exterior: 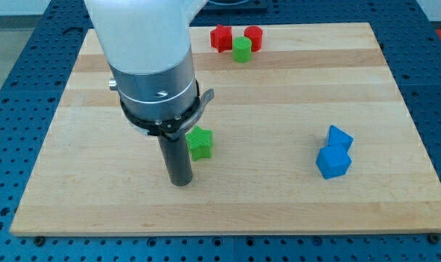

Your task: Push the green star to the center

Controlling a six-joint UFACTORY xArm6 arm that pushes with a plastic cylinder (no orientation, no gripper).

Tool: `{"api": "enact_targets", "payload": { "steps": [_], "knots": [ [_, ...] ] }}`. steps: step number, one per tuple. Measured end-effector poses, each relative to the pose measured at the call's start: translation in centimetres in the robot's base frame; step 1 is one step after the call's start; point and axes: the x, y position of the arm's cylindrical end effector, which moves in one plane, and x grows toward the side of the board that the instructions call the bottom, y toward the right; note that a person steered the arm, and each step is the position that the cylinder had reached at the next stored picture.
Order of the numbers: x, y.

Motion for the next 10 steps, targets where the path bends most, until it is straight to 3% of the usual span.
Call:
{"api": "enact_targets", "payload": {
  "steps": [10],
  "knots": [
    [-2.4, 0.5]
  ]
}}
